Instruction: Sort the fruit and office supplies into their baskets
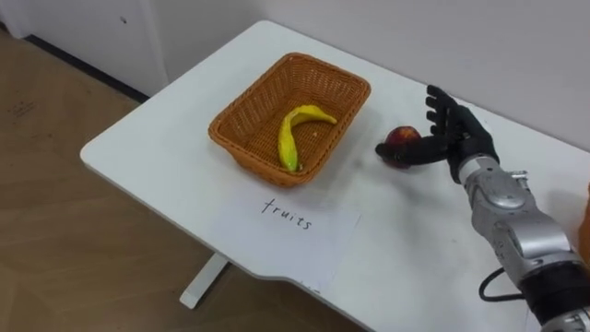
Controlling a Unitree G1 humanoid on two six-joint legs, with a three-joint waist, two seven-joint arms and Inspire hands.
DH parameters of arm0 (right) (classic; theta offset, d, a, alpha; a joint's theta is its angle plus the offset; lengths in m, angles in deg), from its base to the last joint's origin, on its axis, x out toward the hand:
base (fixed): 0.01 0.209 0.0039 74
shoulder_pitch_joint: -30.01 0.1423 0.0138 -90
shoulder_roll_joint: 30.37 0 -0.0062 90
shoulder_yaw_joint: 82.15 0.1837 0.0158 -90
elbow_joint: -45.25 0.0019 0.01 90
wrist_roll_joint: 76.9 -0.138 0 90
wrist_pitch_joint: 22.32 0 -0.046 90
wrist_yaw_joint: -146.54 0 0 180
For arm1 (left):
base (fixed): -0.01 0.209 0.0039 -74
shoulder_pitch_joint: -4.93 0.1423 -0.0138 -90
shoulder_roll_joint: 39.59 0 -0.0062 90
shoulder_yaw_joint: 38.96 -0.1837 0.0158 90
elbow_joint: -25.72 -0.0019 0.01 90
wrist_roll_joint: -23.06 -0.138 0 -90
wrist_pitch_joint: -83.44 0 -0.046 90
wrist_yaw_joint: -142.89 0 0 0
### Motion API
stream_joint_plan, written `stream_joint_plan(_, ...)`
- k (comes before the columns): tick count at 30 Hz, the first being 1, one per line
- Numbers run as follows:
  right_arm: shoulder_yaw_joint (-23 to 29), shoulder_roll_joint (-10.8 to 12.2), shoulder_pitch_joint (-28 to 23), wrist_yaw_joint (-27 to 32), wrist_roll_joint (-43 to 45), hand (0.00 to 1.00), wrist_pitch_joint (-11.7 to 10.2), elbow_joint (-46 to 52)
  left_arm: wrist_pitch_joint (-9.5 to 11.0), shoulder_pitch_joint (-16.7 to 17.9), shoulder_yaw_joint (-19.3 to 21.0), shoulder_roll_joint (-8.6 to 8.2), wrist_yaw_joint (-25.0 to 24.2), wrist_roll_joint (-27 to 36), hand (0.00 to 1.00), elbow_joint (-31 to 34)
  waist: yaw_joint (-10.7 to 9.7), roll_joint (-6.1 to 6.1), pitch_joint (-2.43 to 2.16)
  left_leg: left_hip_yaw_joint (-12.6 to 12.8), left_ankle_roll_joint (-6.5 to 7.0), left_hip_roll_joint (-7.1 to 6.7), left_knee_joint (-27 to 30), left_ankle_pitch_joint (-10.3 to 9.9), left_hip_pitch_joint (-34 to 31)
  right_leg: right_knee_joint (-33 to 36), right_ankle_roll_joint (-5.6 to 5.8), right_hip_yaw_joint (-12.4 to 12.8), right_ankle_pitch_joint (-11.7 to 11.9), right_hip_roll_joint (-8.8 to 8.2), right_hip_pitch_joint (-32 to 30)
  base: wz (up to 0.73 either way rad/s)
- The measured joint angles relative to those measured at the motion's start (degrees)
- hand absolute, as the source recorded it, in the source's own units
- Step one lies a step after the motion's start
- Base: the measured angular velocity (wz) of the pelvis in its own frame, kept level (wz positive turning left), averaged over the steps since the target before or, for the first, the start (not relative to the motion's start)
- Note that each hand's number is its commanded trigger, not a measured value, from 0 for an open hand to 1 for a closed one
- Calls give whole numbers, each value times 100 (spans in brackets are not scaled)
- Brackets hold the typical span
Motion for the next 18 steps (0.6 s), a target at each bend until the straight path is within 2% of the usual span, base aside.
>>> stream_joint_plan(3, -1, -19, 58, -82, -23, 0, -11, -165, 82, -33, -5, -2, 48, 3, 0, 0, 6, -59, -13, 17, 2, 2, -8, 1, -84, 10, 0, 25, 0, -1, -102, -4)
stream_joint_plan(4, -2, -21, 101, -108, -80, 0, -11, -170, 111, -42, -6, -1, 50, 10, 0, -2, 5, -66, 11, 18, 2, 3, -12, 1, -100, 18, 0, 36, 0, -2, -127, -4)
stream_joint_plan(8, -5, -23, 322, -169, -230, 0, -43, -400, 197, -51, -14, 9, 79, 142, 0, -46, -19, -56, 45, 36, 4, 3, -22, 1, -126, 36, 1, 33, 0, -10, -169, -1)
stream_joint_plan(9, -6, -24, 423, -224, -240, 0, -49, -540, 216, -51, -23, 17, 116, 226, 0, -46, -54, -40, 79, 26, 5, 2, -19, 0, -136, 36, 1, 19, 0, -10, -168, 8)
stream_joint_plan(12, -75, -31, 572, -328, -230, 0, -56, -714, 275, -57, -82, 57, 157, 351, 0, -55, -108, -57, 120, 12, 4, 1, 3, 1, -229, 46, 1, -3, 0, -8, -235, 4)
stream_joint_plan(18, -146, -32, 736, -365, 62, 0, -124, -1236, 278, -100, -136, 71, 252, 294, 0, -53, -78, -66, 119, 16, 7, -1, 13, 5, -329, 70, 1, 0, 0, -16, -356, 0)
